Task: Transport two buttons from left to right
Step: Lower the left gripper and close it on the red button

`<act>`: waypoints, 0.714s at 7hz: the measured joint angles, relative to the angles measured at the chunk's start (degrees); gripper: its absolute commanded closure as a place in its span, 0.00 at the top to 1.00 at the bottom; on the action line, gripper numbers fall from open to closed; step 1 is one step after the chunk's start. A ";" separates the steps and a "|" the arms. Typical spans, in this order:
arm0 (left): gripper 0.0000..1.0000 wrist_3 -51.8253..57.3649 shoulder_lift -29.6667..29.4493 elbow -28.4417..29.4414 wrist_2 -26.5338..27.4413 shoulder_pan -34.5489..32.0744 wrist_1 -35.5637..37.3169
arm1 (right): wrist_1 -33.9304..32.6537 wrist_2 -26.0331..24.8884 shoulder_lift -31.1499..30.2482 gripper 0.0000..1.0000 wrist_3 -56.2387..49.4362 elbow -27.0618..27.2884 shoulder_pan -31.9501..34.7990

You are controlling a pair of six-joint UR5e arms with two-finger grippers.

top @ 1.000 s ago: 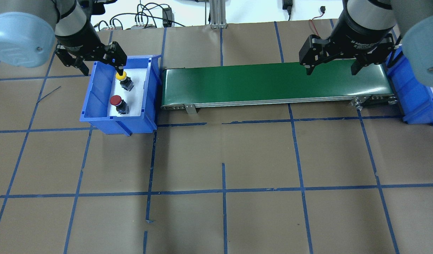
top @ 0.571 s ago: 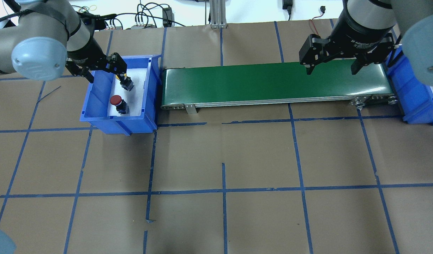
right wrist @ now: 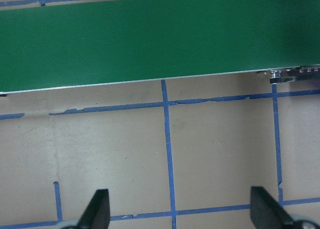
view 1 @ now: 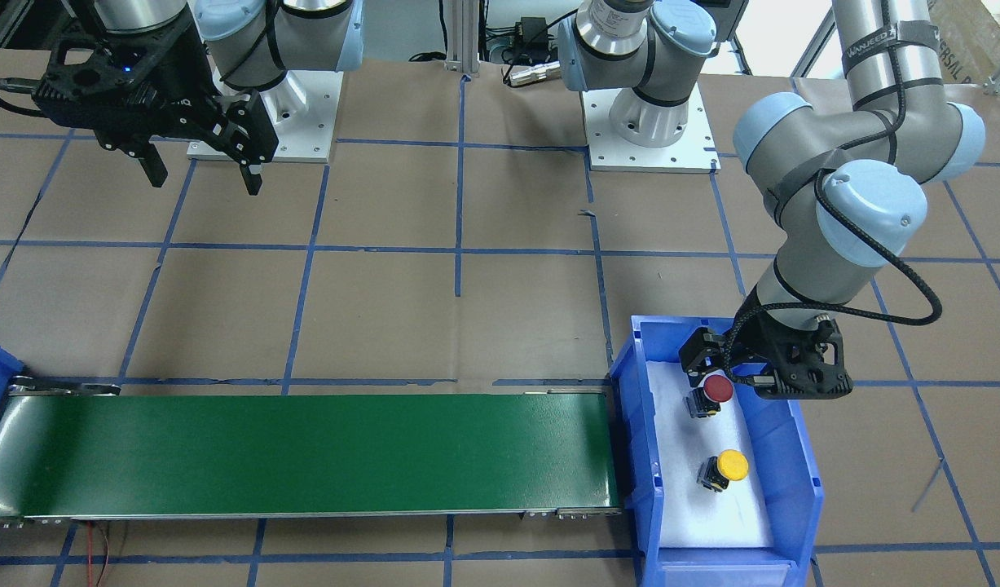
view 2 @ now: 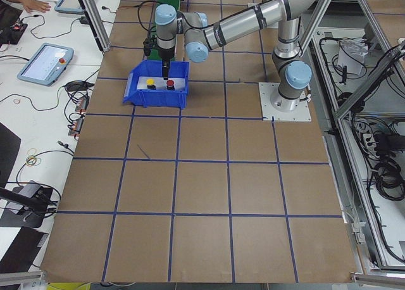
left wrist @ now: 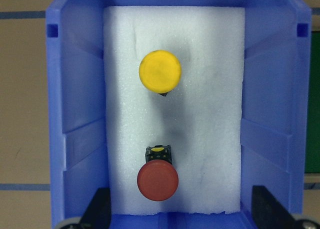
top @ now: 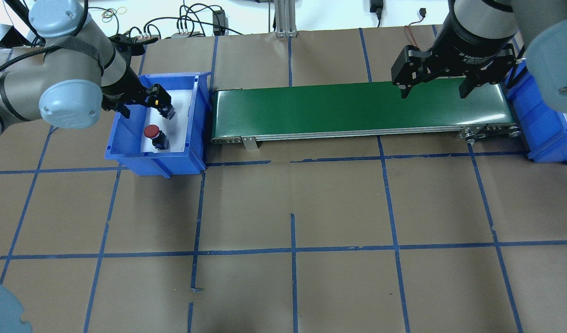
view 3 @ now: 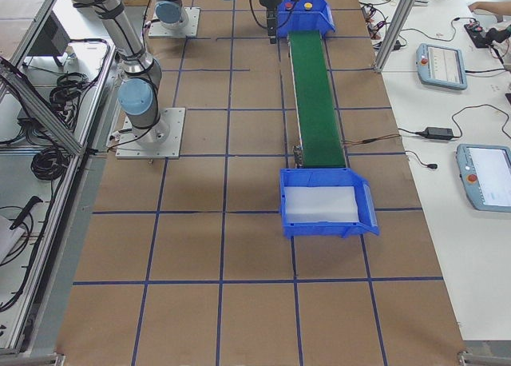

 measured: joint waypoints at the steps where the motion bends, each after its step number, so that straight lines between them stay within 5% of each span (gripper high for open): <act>1: 0.98 0.04 -0.22 -1.18 -0.05 0.03 1.74 | 0.00 0.00 0.00 1.00 0.04 0.01 0.01; 5: 0.97 0.14 -0.73 -6.08 0.29 0.12 6.35 | -0.02 0.00 0.00 1.00 0.01 0.00 0.01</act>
